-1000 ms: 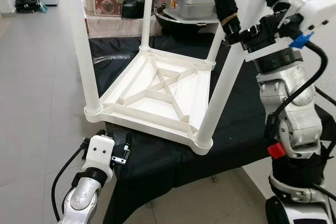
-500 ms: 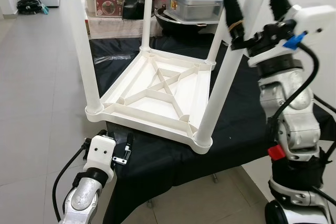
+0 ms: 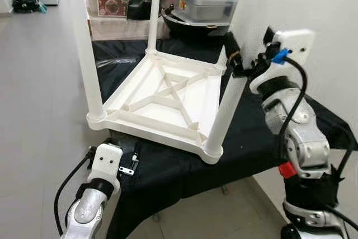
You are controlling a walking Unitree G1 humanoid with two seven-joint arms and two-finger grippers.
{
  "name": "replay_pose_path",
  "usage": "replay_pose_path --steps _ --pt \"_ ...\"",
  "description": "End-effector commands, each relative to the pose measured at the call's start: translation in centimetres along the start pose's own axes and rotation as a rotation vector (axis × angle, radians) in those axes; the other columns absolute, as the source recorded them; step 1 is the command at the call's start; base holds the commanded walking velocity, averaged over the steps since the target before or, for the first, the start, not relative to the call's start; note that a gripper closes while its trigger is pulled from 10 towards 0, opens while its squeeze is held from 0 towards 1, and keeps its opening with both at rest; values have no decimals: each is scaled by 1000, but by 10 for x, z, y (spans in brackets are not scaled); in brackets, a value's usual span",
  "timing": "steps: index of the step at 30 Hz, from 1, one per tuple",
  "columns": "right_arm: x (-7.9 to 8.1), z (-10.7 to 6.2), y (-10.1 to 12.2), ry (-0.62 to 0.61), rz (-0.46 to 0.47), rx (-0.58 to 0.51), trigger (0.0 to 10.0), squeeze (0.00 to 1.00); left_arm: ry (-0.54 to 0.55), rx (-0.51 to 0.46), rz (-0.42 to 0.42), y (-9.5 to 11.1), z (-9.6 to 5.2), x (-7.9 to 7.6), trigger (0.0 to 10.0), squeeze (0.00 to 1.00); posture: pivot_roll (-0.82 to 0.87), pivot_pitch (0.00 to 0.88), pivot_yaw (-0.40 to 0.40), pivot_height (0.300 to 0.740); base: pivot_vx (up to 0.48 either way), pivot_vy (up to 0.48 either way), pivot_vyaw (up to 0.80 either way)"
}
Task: Building children table
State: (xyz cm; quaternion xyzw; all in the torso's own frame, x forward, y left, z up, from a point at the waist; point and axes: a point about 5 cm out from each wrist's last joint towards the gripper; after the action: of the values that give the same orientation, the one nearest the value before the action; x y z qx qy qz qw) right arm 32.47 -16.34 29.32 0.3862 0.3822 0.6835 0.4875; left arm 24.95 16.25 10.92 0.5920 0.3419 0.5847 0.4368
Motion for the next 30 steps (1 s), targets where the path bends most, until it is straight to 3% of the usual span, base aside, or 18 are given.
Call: replay_pose_path --steps 1,2,3,12,25,26,27,28,30 --pt "-9 0 -2 -55 18 9 4863 0 -16 -2 3 0 0 -4 10000 0 31 0 -132 740 0 0 0" --pt "-9 0 -2 -55 18 9 4863 0 -16 -2 3 0 0 -4 10000 0 31 0 -132 740 0 0 0" --pt "-11 1 1 -73 32 -16 0 0 -17 -2 4 0 1 -5 10000 0 33 0 -132 740 0 0 0" --pt "-10 2 13 -63 97 -82 0 0 -20 -2 8 0 1 -5 10000 0 34 0 -131 740 0 0 0" --pt "-11 13 -8 -35 40 32 0 0 -10 15 42 -1 5 -5 10000 0 48 0 -137 740 0 0 0" --pt "-10 14 -11 -28 31 49 7137 0 -11 13 43 0 5 -5 10000 0 48 0 -137 740 0 0 0" --pt "-10 14 -11 -28 31 49 7137 0 -11 13 43 0 5 -5 10000 0 48 0 -137 740 0 0 0" --pt "-5 13 -16 -18 26 75 10000 0 -12 9 41 1 5 -5 10000 0 51 0 -138 740 0 0 0" --pt "-3 13 -17 -14 25 81 10000 0 -12 9 41 1 5 -5 10000 0 51 0 -138 740 0 0 0"
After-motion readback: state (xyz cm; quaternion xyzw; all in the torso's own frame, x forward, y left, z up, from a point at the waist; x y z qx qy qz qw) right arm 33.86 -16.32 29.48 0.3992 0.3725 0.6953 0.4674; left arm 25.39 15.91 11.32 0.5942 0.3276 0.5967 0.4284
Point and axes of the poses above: a point about 5 cm out from each wrist's last joint towards the gripper, its own z axis pointing out of the wrist towards the gripper, its own y axis along the axis of the wrist's last joint, x = y × z, and after that the axes turned 12 degrees about z, right-handed
